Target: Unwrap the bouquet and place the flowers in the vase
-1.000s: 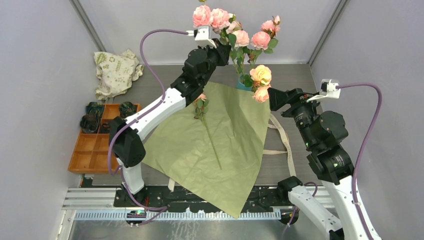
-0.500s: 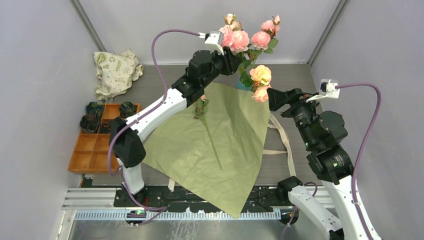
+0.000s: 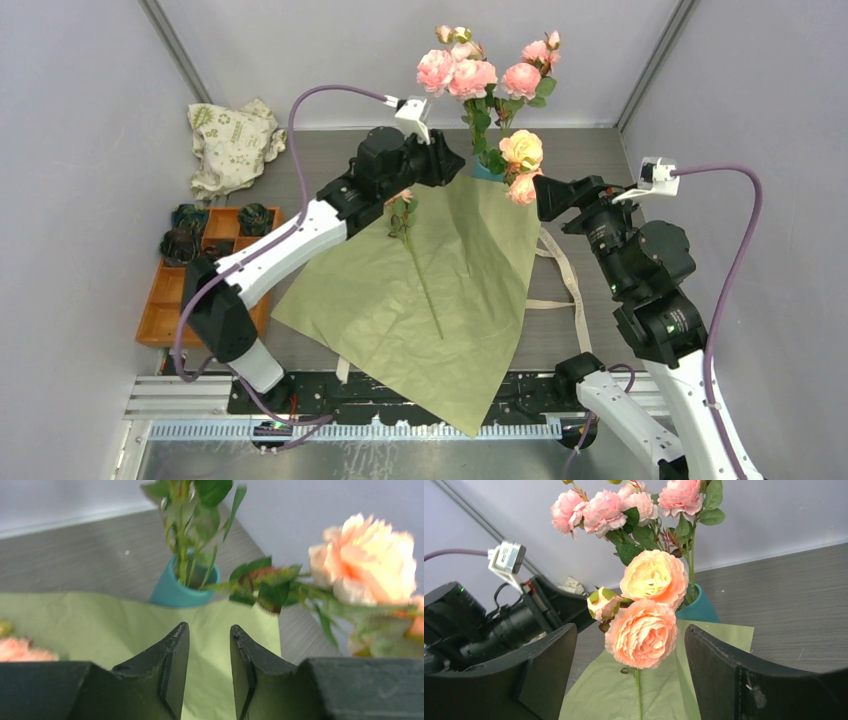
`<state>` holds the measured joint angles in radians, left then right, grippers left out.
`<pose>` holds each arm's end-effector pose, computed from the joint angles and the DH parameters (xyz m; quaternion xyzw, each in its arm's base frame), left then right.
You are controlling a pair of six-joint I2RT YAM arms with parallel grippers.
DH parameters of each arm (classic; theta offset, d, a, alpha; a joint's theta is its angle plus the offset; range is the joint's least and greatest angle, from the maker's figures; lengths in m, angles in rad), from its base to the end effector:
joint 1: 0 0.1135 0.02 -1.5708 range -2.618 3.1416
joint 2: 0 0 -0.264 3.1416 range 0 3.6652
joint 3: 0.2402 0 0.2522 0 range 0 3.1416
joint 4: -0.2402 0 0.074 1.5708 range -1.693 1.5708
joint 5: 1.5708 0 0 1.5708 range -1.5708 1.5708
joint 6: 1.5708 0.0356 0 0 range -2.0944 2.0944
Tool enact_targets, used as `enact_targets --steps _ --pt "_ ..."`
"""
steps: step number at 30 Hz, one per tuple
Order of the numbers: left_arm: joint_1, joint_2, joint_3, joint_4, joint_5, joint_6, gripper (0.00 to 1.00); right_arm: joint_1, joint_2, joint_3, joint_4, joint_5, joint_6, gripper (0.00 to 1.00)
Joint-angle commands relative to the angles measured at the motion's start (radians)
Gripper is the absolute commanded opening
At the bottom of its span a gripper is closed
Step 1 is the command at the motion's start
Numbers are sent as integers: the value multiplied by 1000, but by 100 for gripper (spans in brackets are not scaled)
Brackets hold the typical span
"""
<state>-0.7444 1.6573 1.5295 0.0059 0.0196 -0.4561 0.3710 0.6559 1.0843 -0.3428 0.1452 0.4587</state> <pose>0.2953 -0.2730 0.3915 0.1140 0.7401 -0.3804 0.5427 0.1114 0.0378 0.4402 0.0830 0.6714 0.2513 0.6922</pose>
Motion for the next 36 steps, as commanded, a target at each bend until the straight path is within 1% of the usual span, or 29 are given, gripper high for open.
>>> enact_targets --steps 1,5,8,9,11,12,14,15,16,19,21,23,25,26,28,31,33,36 --pt "-4 -201 -85 -47 -85 19 36 3 30 78 85 -9 -12 84" --pt "-7 -376 -157 -115 -218 54 36 3 91 175 125 -39 -6 84" --pt "-8 -472 -185 -177 -310 81 36 3 175 275 153 -100 17 84" --pt "-7 -499 -193 -196 -336 88 36 2 213 318 163 -126 29 84" --pt "-7 -546 -207 -233 -391 96 36 3 309 425 157 -252 59 86" --pt "-7 -568 -210 -255 -422 100 36 7 368 496 138 -297 79 89" --pt "-7 -605 -211 -297 -479 100 36 50 510 636 95 -362 88 90" --pt "-7 -622 -207 -321 -519 96 36 99 571 714 58 -359 67 90" --pt "-7 -637 -198 -349 -562 89 36 167 628 791 9 -327 9 90" --pt "-7 -677 -162 -454 -680 74 36 426 835 1093 -214 -170 -198 92" --pt "-6 -703 -143 -512 -757 59 36 526 981 1288 -352 -134 -246 93" --pt "-6 -735 -126 -586 -865 17 36 588 1087 1406 -456 -104 -250 93" --pt "-6 -760 -110 -680 -1005 -50 36 628 1137 1414 -494 -68 -245 92" --pt "-6 -775 -105 -728 -1074 -98 36 640 1144 1384 -499 -54 -237 92" --pt "-6 -809 -112 -781 -1172 -124 36 649 1133 1276 -490 -45 -199 91" --pt "-6 -847 -136 -805 -1243 -122 36 651 1112 1069 -478 -41 -128 88" --pt "-6 -858 -145 -812 -1260 -122 36 649 1122 938 -491 -29 -87 85" --pt "-6 -856 -160 -808 -1260 -123 36 650 1159 810 -486 2 -34 79"
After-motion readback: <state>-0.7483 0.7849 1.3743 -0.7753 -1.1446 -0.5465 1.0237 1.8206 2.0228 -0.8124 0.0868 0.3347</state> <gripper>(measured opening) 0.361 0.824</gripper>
